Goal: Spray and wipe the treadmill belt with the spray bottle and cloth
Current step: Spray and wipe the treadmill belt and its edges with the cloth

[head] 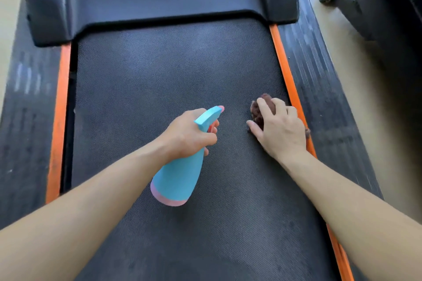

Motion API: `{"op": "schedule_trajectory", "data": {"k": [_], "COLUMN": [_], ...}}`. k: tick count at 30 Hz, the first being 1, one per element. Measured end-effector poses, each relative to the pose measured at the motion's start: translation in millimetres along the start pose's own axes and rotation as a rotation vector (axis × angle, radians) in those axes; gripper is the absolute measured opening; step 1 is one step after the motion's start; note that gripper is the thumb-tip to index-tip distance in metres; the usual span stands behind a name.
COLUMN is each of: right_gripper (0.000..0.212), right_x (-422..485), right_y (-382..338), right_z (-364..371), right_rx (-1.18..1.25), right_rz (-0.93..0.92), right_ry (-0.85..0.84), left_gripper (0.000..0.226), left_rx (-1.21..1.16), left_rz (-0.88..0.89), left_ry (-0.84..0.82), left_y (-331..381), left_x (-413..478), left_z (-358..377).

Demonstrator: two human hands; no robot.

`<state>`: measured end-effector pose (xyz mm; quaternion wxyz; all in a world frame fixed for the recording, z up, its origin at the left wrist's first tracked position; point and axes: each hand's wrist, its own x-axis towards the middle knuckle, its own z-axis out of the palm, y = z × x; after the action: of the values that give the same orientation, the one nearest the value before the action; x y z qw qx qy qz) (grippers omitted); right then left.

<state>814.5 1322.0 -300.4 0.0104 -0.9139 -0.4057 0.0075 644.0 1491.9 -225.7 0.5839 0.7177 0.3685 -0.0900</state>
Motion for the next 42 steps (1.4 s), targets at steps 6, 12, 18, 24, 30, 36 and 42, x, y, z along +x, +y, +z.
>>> {"op": "schedule_trajectory", "data": {"k": [6, 12, 18, 24, 30, 36, 42], "right_gripper": [0.056, 0.056, 0.059, 0.068, 0.057, 0.059, 0.054], "right_x": [-37, -104, -98, -107, -91, 20, 63], "right_y": [1, 4, 3, 5, 8, -3, -42], "right_z": [-9, 6, 7, 14, 15, -3, 11], "right_rx": [0.123, 0.129, 0.180, 0.173, 0.128, 0.301, 0.139], "right_rz": [-0.057, -0.219, -0.226, -0.296, -0.439, -0.046, 0.017], "right_ry": [-0.025, -0.004, 0.023, 0.031, 0.118, 0.272, 0.064], "left_gripper": [0.019, 0.023, 0.020, 0.020, 0.019, 0.022, 0.024], "left_rx": [0.033, 0.054, 0.102, 0.186, 0.118, 0.000, -0.016], "left_rz": [-0.013, -0.042, -0.051, -0.060, -0.076, -0.072, -0.066], "left_ry": [-0.021, -0.027, 0.012, 0.055, 0.009, 0.063, 0.084], "left_y": [-7, -10, -11, -15, -23, -35, -34], "left_x": [-12, -20, -25, -34, -42, -42, -41], "left_z": [13, 26, 29, 21, 11, -6, -14]}}
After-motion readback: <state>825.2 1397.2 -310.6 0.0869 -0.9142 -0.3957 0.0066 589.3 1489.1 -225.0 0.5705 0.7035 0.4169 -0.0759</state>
